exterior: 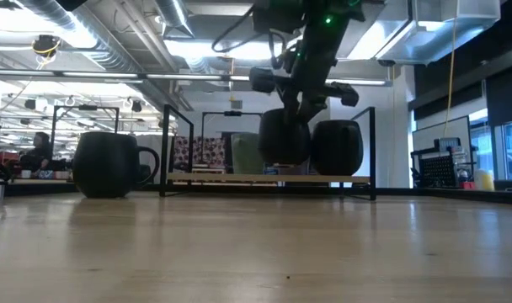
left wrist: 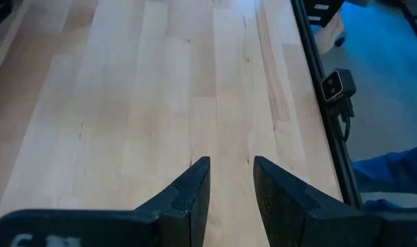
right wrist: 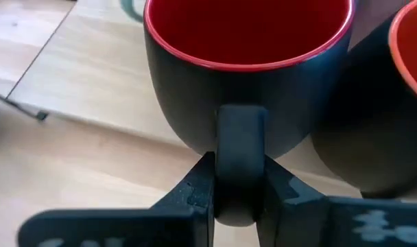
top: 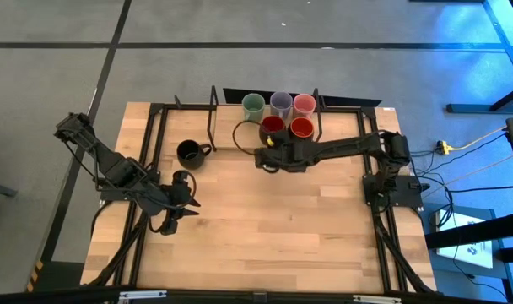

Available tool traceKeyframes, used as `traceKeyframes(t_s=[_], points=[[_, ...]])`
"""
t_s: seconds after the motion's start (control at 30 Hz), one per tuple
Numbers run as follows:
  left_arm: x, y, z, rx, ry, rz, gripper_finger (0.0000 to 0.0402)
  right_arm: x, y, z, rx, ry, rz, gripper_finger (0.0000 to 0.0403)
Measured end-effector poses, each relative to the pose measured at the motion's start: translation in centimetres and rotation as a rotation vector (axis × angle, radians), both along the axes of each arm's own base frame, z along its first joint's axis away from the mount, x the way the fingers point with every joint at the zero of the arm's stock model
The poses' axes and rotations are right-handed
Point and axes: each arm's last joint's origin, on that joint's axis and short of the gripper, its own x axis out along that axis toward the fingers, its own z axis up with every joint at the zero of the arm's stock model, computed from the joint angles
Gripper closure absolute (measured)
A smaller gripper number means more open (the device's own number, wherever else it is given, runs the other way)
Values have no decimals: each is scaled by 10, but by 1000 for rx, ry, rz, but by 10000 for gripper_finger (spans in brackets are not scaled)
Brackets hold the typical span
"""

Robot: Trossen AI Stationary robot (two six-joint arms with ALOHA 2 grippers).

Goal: Place coffee mugs
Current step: Put the black red color mug on the shelf, then put the black mug on the shelf

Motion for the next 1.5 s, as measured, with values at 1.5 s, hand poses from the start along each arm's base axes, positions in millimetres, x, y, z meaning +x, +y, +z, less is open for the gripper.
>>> traceKeyframes(t_s=[1.5], points=[[0,0,0,-2,1,-4,295,0,2,1,-52,-19,-34,203]])
